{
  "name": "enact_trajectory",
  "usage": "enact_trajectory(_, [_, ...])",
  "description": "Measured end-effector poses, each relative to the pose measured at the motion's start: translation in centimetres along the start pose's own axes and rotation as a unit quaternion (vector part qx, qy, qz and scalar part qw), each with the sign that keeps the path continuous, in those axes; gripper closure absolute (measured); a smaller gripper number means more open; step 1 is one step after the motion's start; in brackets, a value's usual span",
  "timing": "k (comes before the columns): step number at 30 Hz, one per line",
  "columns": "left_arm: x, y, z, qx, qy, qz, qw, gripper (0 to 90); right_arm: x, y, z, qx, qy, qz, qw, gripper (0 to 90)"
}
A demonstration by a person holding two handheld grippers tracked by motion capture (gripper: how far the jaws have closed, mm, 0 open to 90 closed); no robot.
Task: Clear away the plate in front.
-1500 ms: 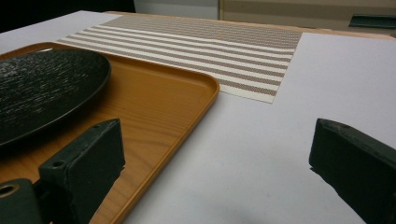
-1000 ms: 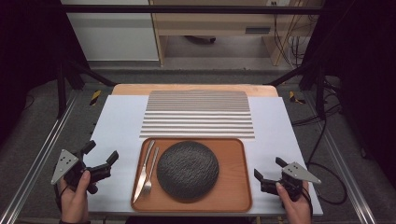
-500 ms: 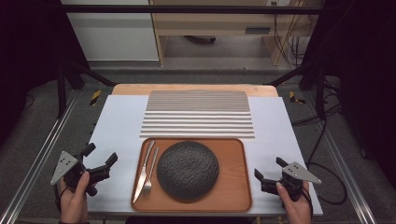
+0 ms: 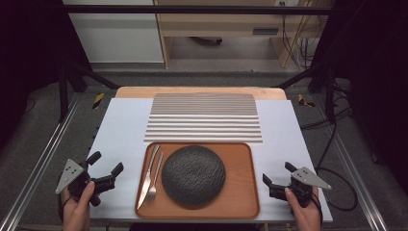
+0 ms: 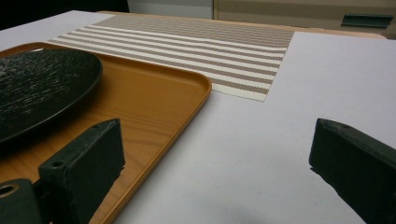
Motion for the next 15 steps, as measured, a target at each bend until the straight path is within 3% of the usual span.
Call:
enact_trajectory(7, [-0.59, -1.07, 0.44, -0.011, 0.008, 0.018, 0.9997, 2.7, -0.02, -0.02, 0.02, 0.001, -0.001, 0.004, 1.0, 3.6])
enact_trajectory(15, [-0.33, -0.8, 0.11, -0.012, -0.009, 0.009, 0.9999, 2.7, -0.01, 0.0, 0.02, 0.003, -0.001, 0.007, 1.0, 3.9])
Point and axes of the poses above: each handheld gripper's, and its own axes: x roughly backward along the jaws, z roughly out of its underside, y roughly to its left, the point moved 5 cm from there along -x, roughly forward along the jaws, and after that the axes turned 5 degrees about -x, right-handed, at the moved point
